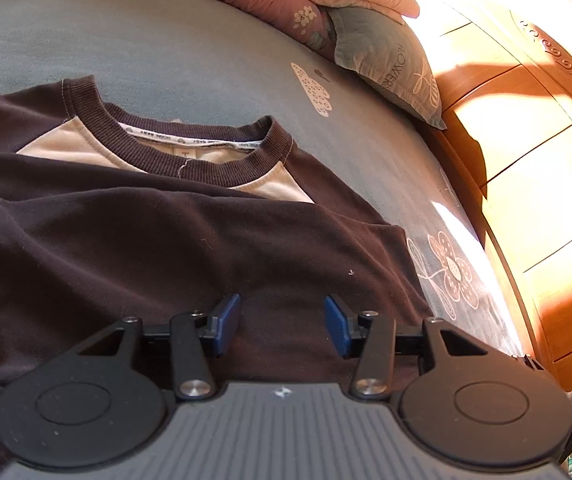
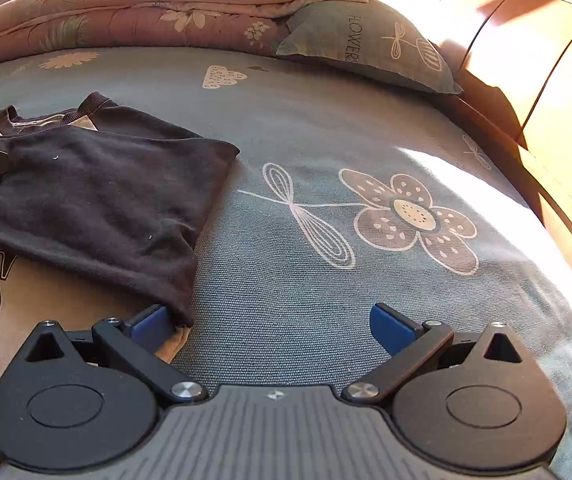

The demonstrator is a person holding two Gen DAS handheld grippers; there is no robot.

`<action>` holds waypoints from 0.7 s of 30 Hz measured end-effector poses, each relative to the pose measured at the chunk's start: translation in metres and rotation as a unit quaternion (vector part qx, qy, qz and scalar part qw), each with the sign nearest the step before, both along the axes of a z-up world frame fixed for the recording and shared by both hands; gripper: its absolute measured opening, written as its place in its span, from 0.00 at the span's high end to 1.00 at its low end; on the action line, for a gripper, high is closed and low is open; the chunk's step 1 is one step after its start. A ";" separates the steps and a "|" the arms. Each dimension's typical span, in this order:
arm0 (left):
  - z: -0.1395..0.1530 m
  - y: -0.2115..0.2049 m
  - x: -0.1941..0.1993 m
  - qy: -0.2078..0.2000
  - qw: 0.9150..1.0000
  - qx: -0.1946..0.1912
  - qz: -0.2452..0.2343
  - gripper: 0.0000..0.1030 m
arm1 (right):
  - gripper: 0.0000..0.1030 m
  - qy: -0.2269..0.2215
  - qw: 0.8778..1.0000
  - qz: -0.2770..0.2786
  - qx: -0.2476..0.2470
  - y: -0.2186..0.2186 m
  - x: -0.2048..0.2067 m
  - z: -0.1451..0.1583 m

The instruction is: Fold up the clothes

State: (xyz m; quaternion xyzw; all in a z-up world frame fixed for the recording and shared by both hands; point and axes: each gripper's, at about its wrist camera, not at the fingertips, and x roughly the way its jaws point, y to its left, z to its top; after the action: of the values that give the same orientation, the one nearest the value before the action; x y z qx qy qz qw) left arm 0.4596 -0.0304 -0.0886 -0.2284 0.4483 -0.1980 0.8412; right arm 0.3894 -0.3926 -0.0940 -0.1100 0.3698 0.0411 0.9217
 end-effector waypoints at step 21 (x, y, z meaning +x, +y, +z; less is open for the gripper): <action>0.000 -0.076 0.067 0.029 0.994 -0.102 -0.038 0.42 | 0.00 0.035 0.987 0.118 0.106 0.066 0.009 -0.010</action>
State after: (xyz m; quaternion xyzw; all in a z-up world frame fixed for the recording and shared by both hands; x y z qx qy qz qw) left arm 0.5266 -0.1064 -0.0890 -0.3017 0.4583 -0.2675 0.7921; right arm 0.3986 -0.3263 -0.1043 -0.0531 0.3800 0.1928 0.9031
